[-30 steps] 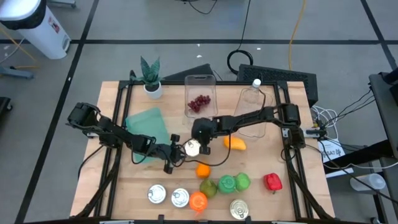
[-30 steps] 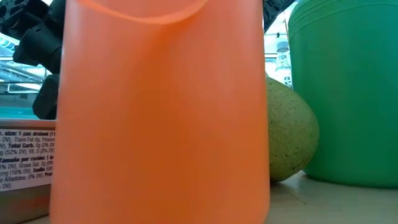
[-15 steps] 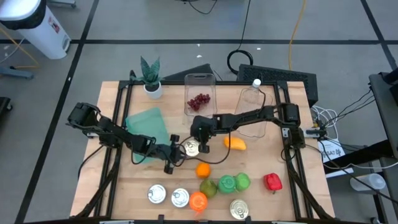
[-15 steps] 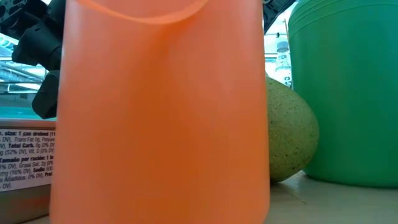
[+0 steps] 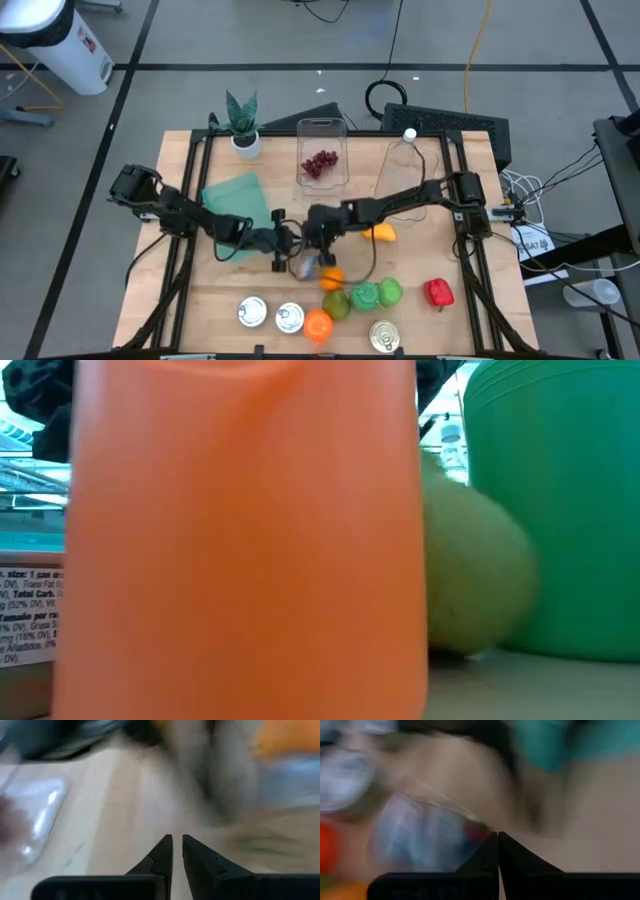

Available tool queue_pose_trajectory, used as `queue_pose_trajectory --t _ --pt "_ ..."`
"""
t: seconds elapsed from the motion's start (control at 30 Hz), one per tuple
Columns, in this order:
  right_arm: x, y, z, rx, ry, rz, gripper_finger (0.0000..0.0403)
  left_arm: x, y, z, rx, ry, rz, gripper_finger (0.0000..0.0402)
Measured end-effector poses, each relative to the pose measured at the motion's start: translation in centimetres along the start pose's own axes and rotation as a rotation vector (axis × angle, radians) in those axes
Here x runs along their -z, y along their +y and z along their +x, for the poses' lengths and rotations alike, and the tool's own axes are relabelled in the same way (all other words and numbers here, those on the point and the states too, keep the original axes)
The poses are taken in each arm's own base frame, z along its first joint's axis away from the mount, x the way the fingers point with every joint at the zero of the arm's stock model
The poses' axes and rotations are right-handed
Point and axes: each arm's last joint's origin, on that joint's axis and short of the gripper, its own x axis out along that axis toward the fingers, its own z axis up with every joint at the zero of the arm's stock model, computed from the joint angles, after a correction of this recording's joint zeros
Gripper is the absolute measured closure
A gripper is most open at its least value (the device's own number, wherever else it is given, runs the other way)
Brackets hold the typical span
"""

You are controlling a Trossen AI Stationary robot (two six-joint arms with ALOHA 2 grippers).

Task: Pick & Place Food Item
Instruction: Put the top left blue and pink tuna can into the blue bin, then put the blue and pink tuna can into the blue bin

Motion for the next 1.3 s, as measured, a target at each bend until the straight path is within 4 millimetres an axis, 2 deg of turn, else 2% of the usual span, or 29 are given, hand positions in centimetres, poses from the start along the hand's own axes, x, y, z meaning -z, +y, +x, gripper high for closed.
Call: queue_pose_trajectory --t 0.1,0.2,0.3,0.53,0.63,0.8,0.93,1.1,1.23,1.3 --pt "-0.3 1.2 0.3 -0.015 -0.030 -0.030 0.0403 0.3 0.6 0.2 -0.014 0.044 -0.035 0.0350" --pt "0.0 1.2 0.3 0.105 -0.004 -0.030 0.0403 0.4 0.8 0.3 -0.012 0.057 -0.069 0.0350" --pt "0.3 0.6 0.2 0.181 0.028 -0.019 0.0403 0.2 0.8 0.3 -0.004 0.043 -0.090 0.0350" --pt "0.5 -1.4 -0.3 0.227 0.047 0.005 0.0403 0.0 0.8 0.0 0.013 0.043 -0.059 0.0350" --pt "0.5 -1.7 -0.4 0.215 0.053 -0.012 0.0403 -0.9 0.8 -1.6 0.077 0.018 -0.063 0.0350" --pt "0.4 -2.4 -1.0 0.223 0.060 -0.035 0.0403 -3.0 0.5 -6.7 0.161 -0.068 -0.170 0.0350" --pt "0.4 -2.7 -1.4 0.226 0.072 -0.056 0.0403 -4.5 -1.0 -10.3 0.245 -0.074 -0.180 0.0350" --pt "0.3 -2.8 -1.5 0.205 0.067 -0.063 0.0403 -6.5 -4.1 -13.0 0.254 -0.029 -0.098 0.0336" --pt "0.3 -2.9 -1.5 0.210 0.068 -0.062 0.0403 -6.9 -7.1 -13.3 0.342 0.022 -0.020 0.0278" --pt "0.4 -2.9 -1.5 0.208 0.072 -0.060 0.0403 -7.3 -8.5 -13.5 0.389 0.037 -0.052 0.0236"
